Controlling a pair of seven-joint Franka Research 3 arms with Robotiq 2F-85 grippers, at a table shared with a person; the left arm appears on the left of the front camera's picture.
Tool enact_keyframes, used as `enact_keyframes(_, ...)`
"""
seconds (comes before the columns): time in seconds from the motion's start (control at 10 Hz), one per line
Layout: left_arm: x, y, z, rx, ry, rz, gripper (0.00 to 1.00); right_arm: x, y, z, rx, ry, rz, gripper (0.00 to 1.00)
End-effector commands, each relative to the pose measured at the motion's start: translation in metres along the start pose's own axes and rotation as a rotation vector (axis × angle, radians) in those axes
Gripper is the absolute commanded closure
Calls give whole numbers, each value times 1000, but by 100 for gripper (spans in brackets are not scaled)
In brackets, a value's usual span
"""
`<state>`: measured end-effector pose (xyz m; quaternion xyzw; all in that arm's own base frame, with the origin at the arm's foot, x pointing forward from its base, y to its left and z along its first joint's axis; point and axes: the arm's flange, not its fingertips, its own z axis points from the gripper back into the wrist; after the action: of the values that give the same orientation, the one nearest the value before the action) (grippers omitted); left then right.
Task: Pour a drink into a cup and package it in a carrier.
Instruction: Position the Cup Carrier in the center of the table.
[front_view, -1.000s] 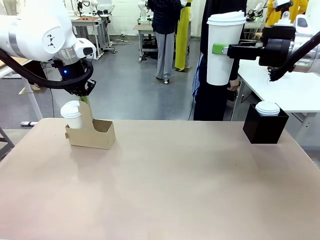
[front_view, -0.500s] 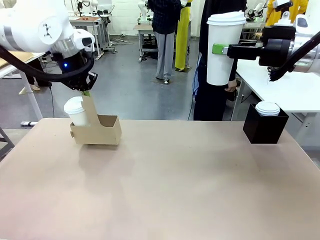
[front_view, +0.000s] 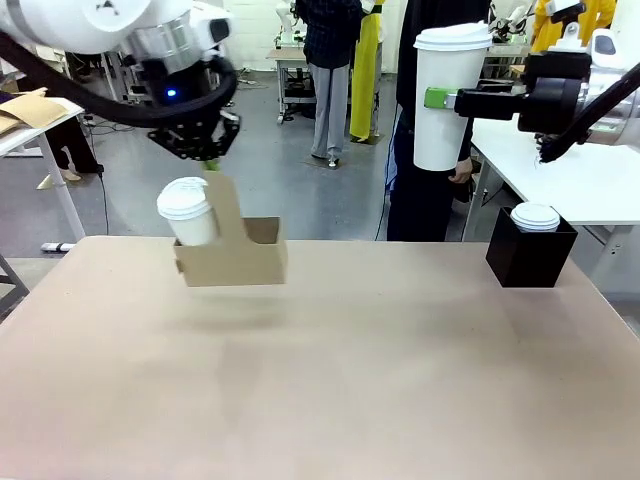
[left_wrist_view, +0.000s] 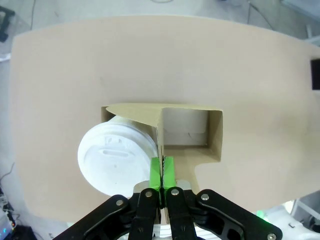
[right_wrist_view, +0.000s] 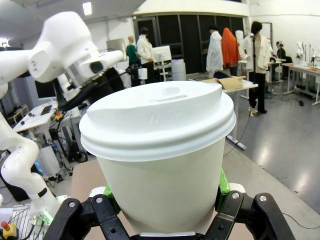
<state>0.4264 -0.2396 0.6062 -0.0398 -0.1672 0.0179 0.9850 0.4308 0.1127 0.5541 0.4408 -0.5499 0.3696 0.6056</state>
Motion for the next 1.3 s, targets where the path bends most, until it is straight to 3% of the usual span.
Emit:
enact_keyframes(0.0,-17,-28,4,16,4,32,98,2,2,-1,5,-6,5,19)
enact_keyframes(0.5,-54,-96,-35,57,7,28,98,2,2,-1,5,-6,5,19)
enact_keyframes(1.2,-83,-111,-97,101,72,3,98,2,2,-1,5,-6,5,19)
